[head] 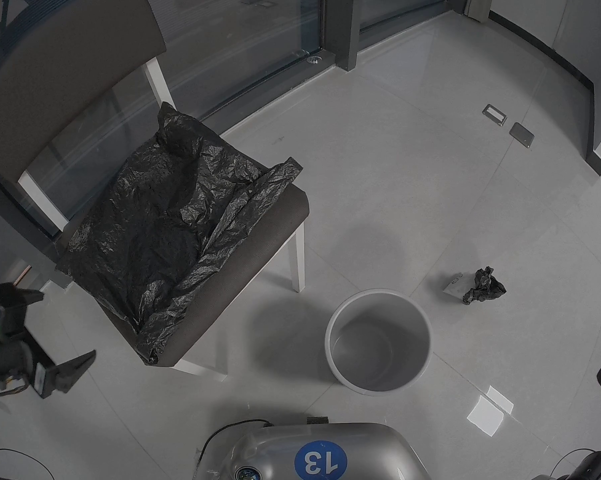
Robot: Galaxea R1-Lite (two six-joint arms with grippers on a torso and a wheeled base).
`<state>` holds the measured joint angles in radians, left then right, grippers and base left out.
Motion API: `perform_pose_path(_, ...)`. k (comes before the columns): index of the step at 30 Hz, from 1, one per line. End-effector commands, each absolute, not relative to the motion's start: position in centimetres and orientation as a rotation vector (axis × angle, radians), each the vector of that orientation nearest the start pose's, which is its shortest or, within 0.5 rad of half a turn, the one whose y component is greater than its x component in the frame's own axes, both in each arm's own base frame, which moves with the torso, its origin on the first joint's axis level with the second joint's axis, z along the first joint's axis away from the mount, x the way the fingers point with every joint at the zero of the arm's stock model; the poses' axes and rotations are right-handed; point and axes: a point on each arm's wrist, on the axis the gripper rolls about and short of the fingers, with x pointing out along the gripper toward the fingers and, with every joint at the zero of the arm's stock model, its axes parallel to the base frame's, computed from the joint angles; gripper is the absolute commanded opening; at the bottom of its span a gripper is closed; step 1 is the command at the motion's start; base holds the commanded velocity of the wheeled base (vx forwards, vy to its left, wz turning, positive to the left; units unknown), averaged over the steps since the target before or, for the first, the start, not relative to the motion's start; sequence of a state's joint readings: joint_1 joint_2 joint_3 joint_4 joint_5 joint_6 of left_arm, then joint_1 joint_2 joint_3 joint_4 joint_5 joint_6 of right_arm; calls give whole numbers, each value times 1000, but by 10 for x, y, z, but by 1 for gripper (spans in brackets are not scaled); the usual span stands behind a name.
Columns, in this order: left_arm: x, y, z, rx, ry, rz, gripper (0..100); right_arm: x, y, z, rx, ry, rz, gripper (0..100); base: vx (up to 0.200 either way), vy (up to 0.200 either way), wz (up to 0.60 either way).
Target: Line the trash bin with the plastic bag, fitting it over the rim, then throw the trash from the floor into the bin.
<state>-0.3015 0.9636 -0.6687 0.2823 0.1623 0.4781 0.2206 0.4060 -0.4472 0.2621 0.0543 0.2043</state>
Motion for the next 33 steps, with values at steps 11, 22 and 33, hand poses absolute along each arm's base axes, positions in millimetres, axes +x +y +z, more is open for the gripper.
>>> perform_pose_path(11, 212, -84, 174, 645, 640, -401, 100, 41, 11, 193, 109, 457, 246, 100, 0, 0, 0)
perform_pose_path(22, 208, -81, 172, 710, 663, -378, 100, 40, 10, 196, 102, 443, 244, 100, 0, 0, 0)
perform_pose_path(33, 211, -82, 165, 734, 690, -390, 100, 40, 10, 194, 68, 461, 251, 100, 0, 0, 0)
